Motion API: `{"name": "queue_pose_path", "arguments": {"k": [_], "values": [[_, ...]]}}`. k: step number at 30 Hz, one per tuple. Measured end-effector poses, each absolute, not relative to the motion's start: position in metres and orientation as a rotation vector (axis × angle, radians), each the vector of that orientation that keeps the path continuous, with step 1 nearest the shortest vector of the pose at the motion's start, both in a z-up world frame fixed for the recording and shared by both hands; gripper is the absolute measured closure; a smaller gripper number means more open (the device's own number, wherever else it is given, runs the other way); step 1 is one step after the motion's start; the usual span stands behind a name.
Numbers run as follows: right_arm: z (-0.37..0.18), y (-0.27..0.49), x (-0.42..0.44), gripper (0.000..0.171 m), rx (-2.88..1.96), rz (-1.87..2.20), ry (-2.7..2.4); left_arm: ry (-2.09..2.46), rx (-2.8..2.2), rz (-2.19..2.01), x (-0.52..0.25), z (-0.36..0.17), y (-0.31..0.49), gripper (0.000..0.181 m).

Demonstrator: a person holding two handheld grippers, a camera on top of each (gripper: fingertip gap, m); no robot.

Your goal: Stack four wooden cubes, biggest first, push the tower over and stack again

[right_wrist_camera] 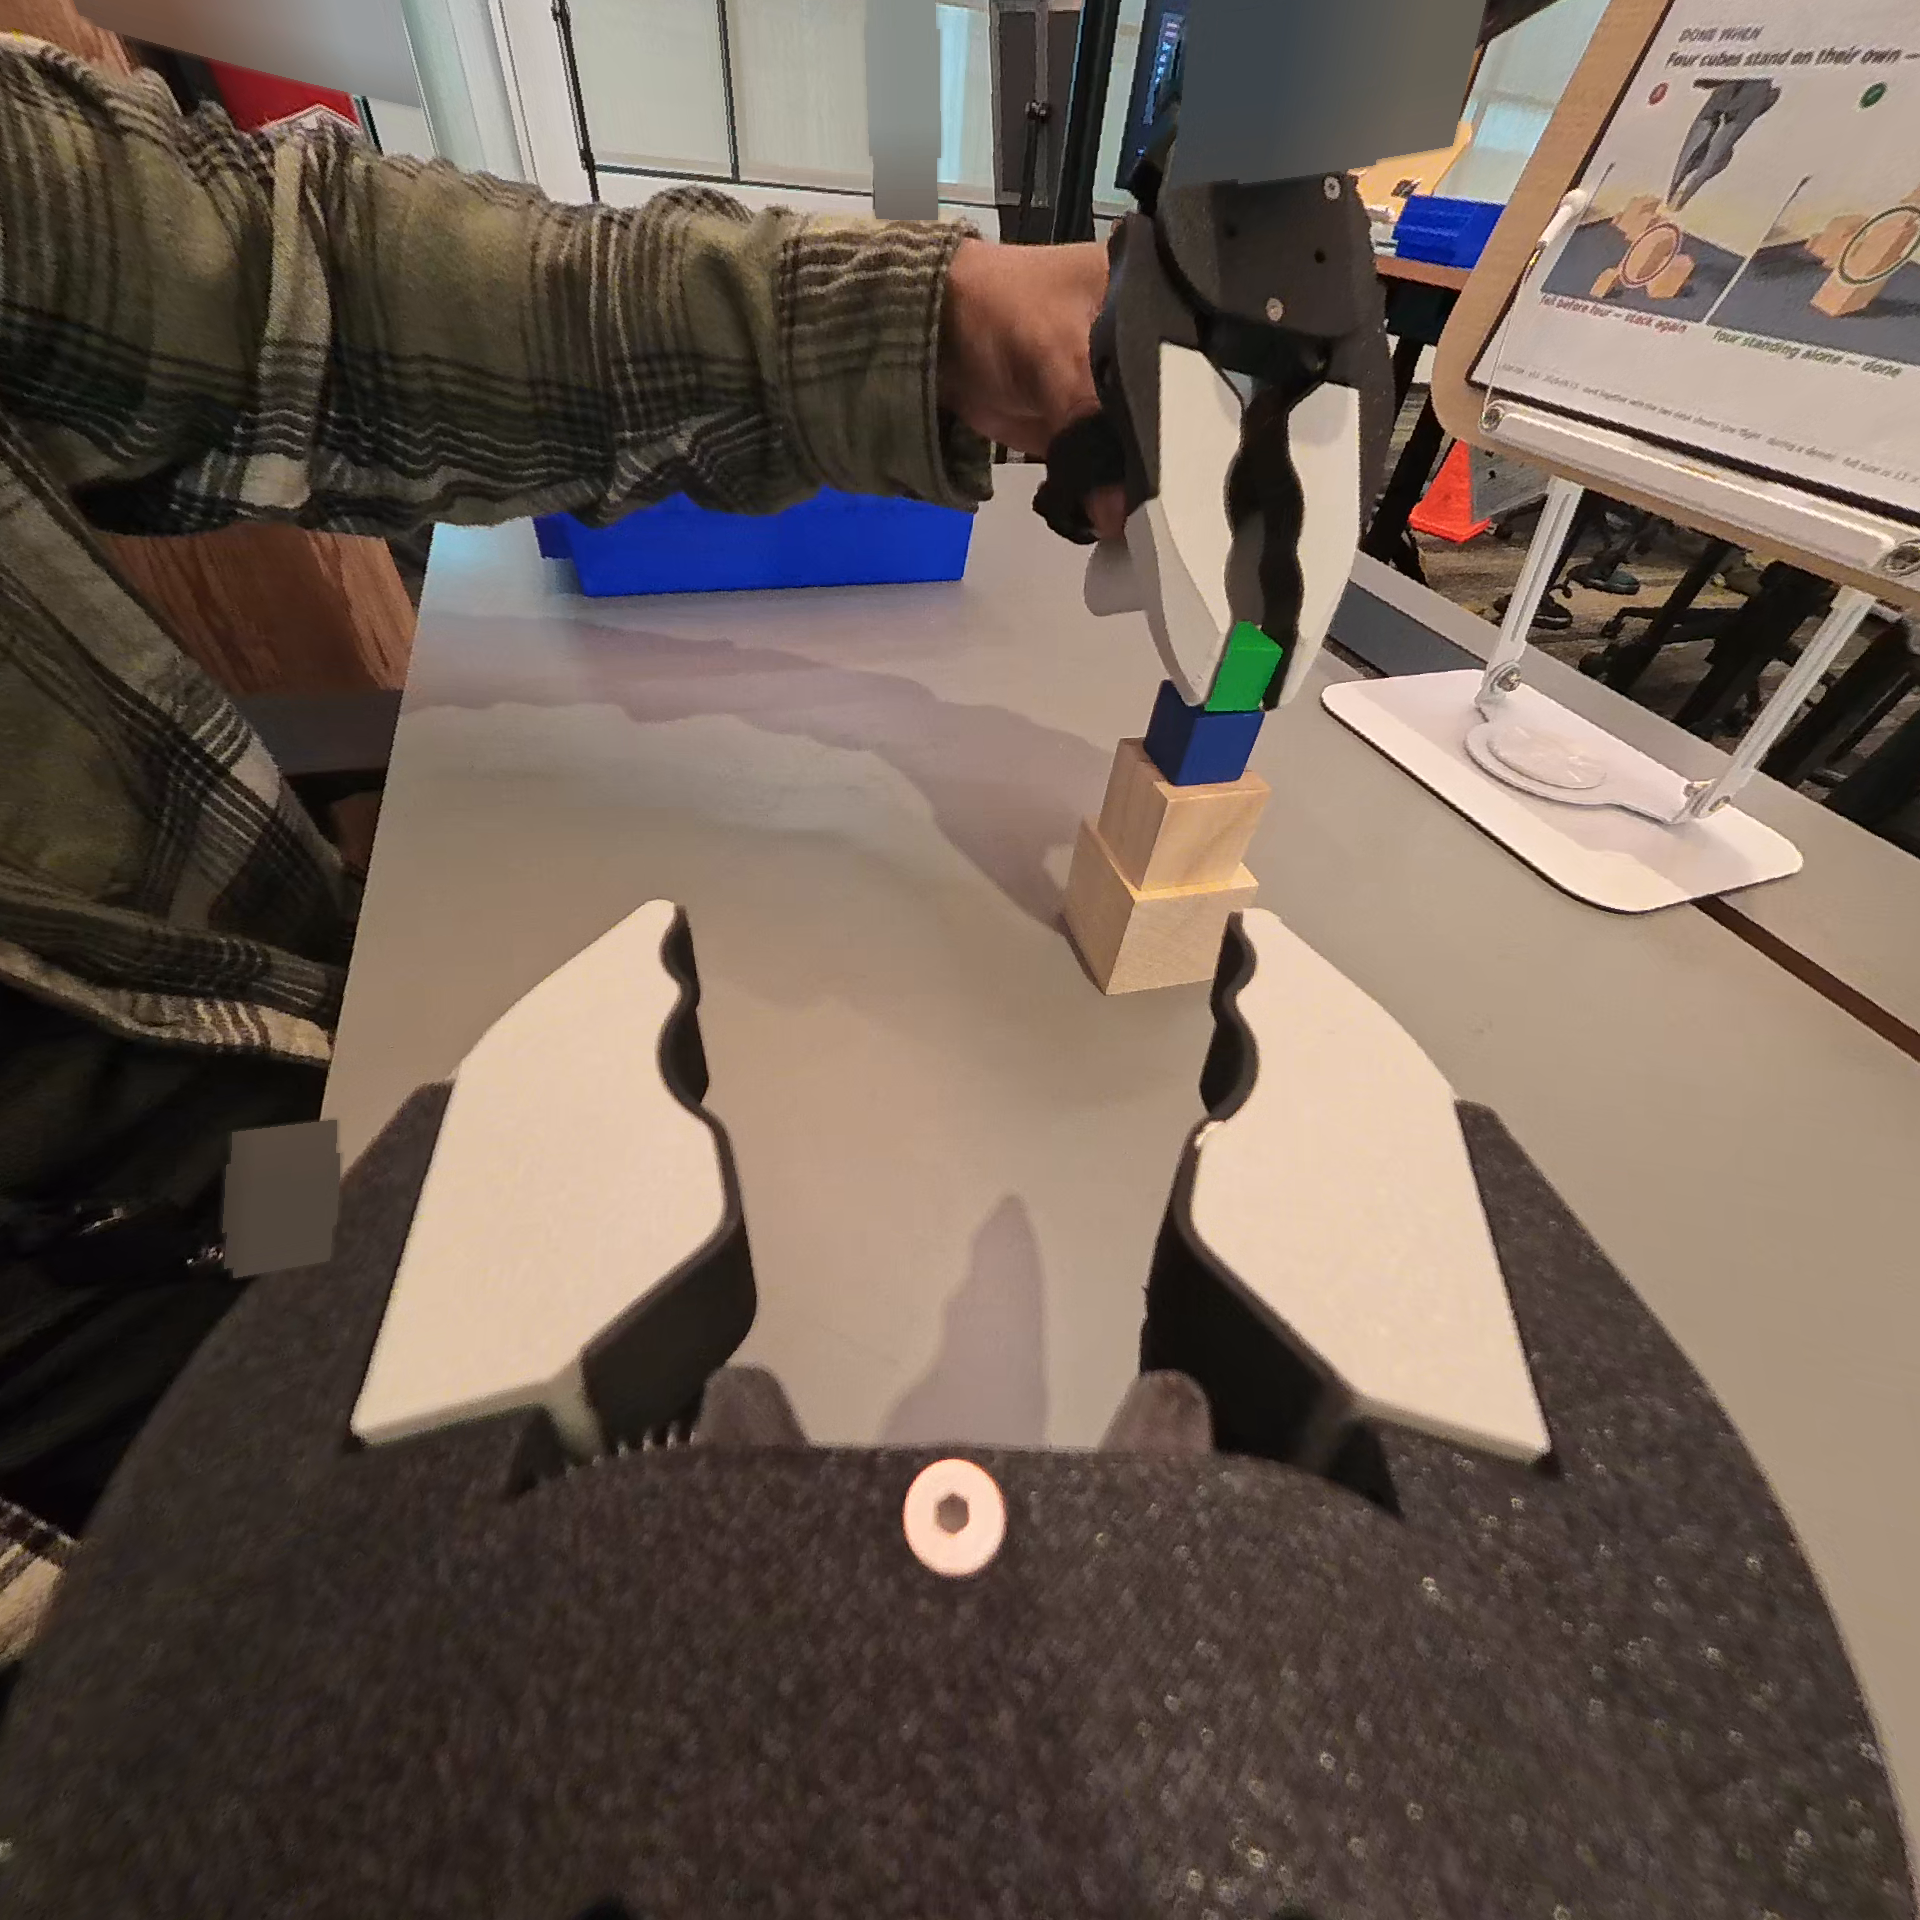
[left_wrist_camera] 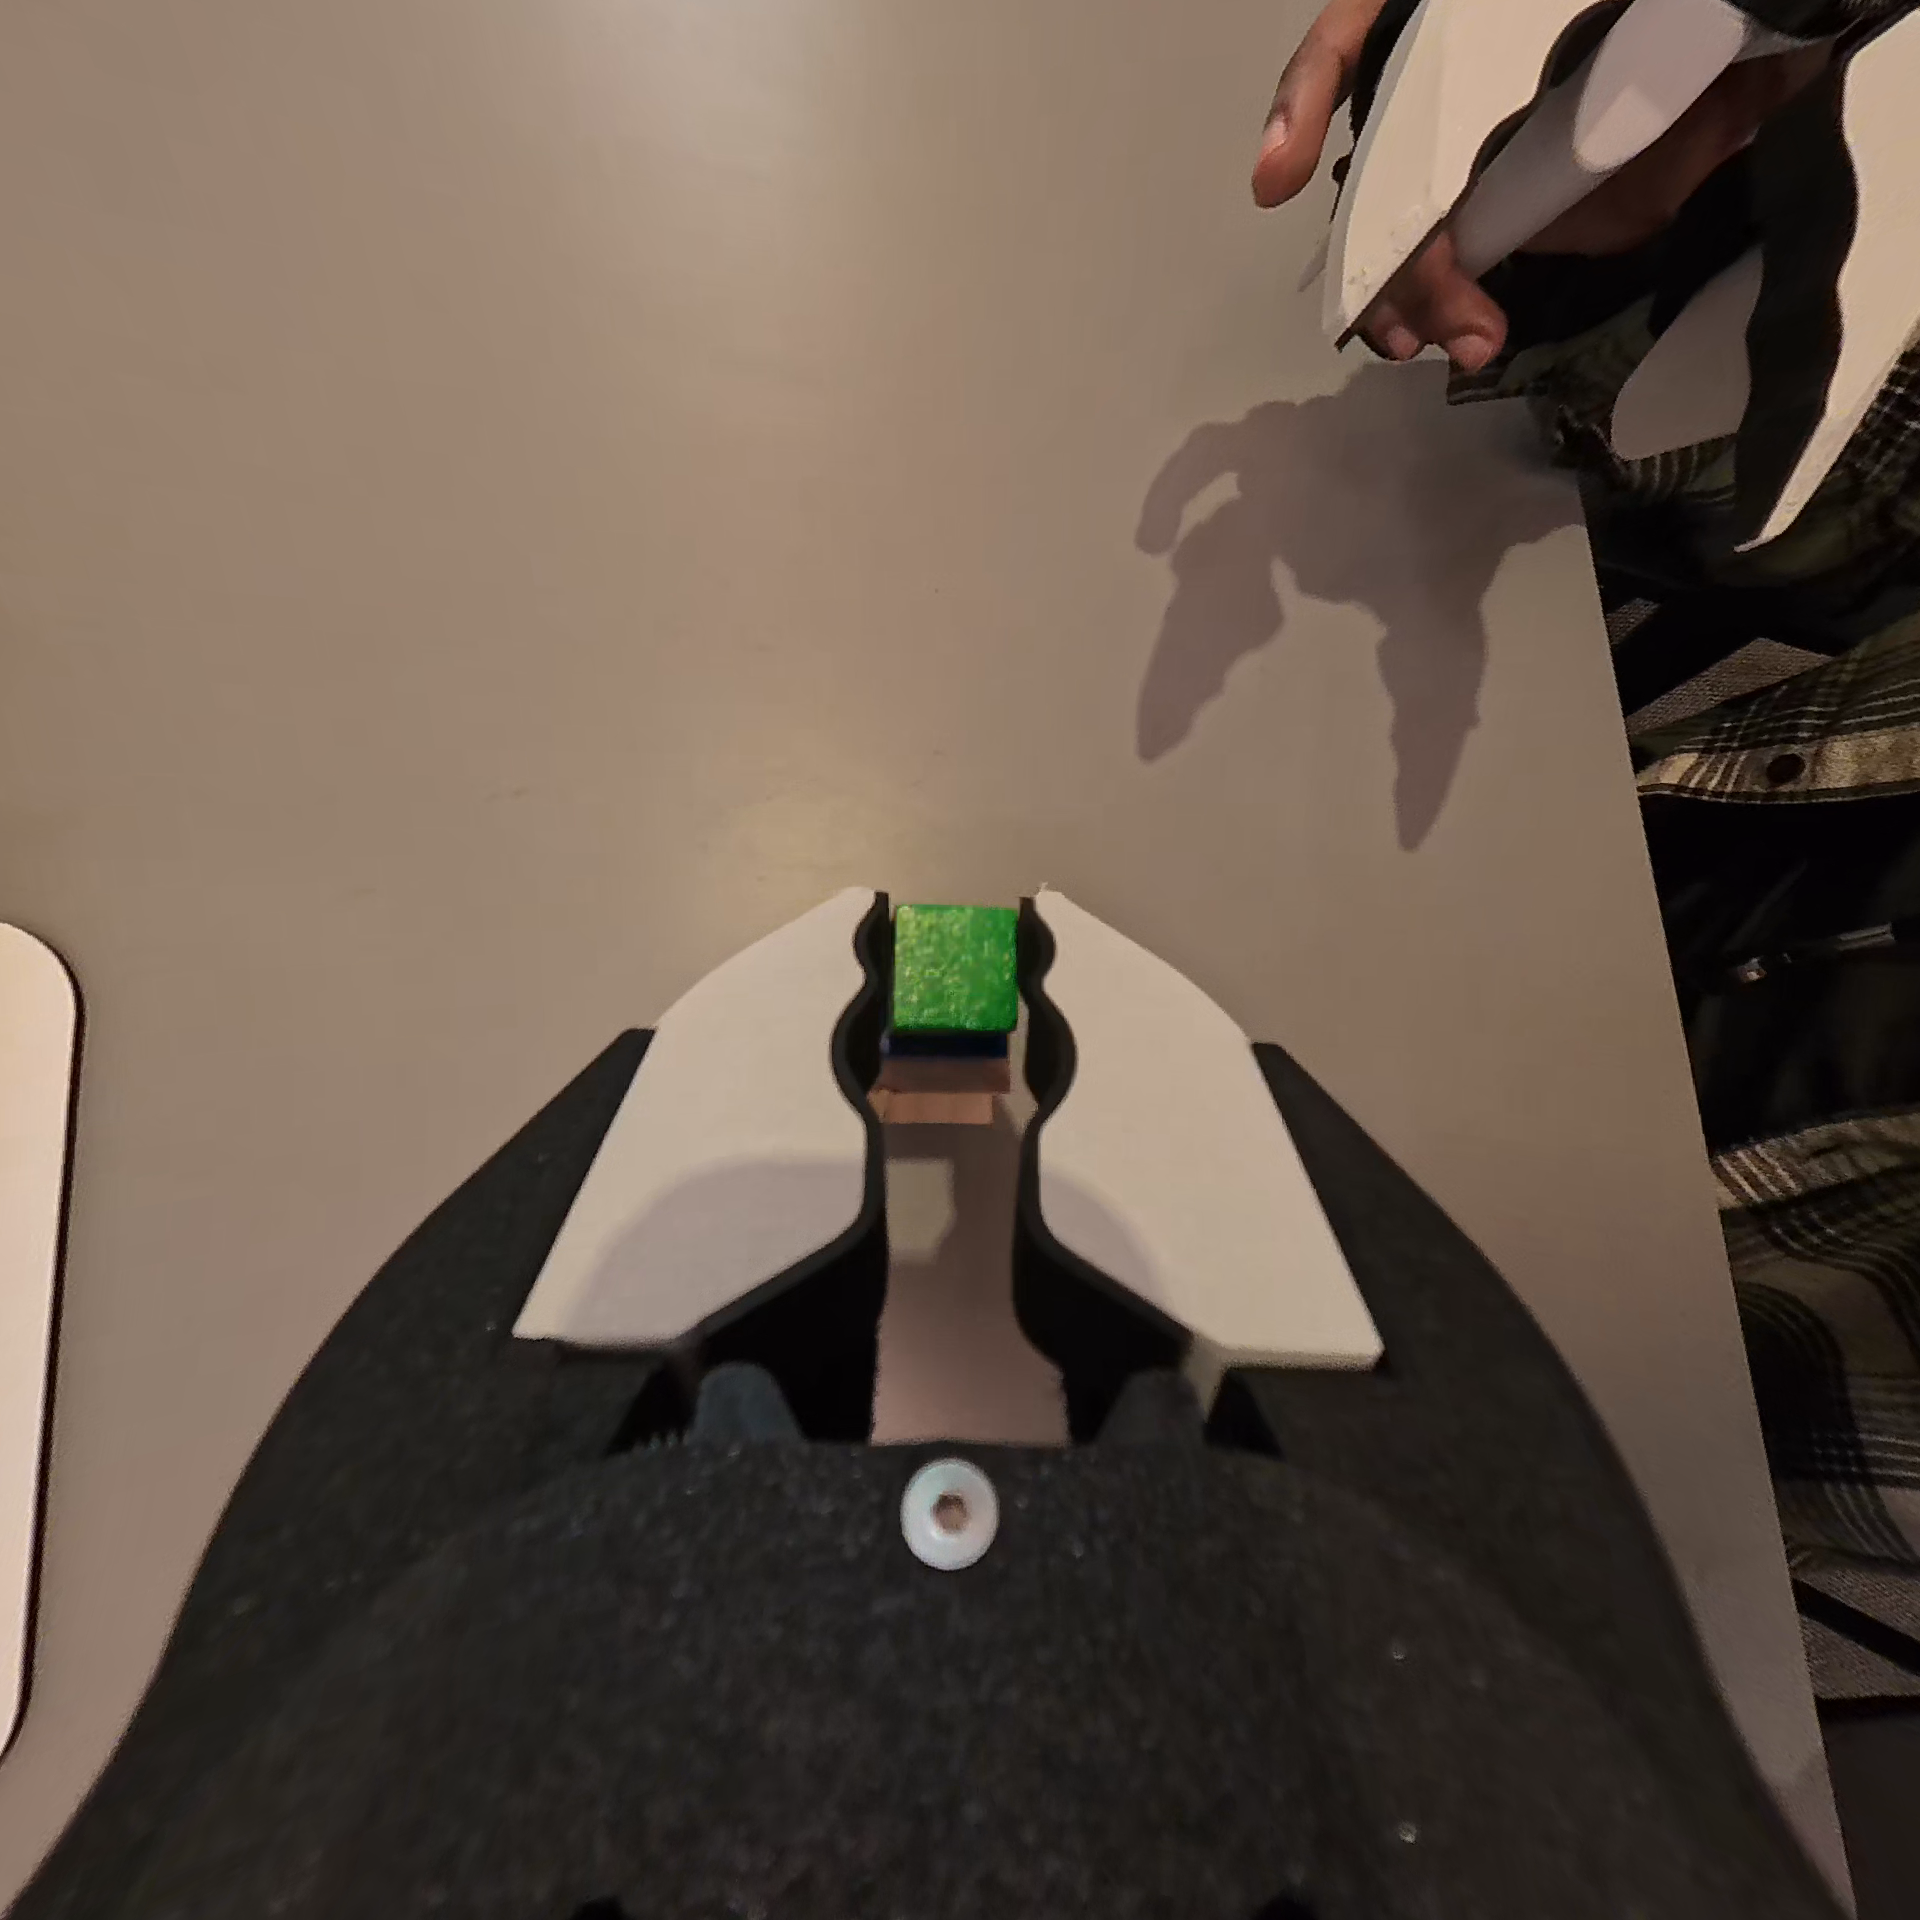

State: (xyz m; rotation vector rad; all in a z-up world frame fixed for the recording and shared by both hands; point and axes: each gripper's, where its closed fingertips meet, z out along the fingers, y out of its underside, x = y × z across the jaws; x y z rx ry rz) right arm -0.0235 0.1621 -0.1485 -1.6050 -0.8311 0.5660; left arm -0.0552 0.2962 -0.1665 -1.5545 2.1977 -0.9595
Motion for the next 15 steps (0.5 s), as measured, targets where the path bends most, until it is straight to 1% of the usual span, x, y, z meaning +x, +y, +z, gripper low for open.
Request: {"name": "queue_pose_path", "arguments": {"k": [4,9,11,15], "values": [[-0.149,0.162,-0.024,0.077,-1.606,0.565,-0.832,2.199,-1.544,-0.992,-0.056,-0.163,0.293,0.15],[-0.148,0.163,-0.022,0.076,-1.606,0.561,-0.822,2.135,-1.539,-0.982,-0.063,-0.146,0.299,0.129],[-0.148,0.163,-0.021,0.076,-1.608,0.564,-0.812,2.037,-1.542,-0.986,-0.071,-0.129,0.304,0.116],[-0.148,0.167,-0.017,0.075,-1.616,0.572,-0.77,1.761,-1.553,-0.966,-0.101,-0.101,0.314,0.105]]}}
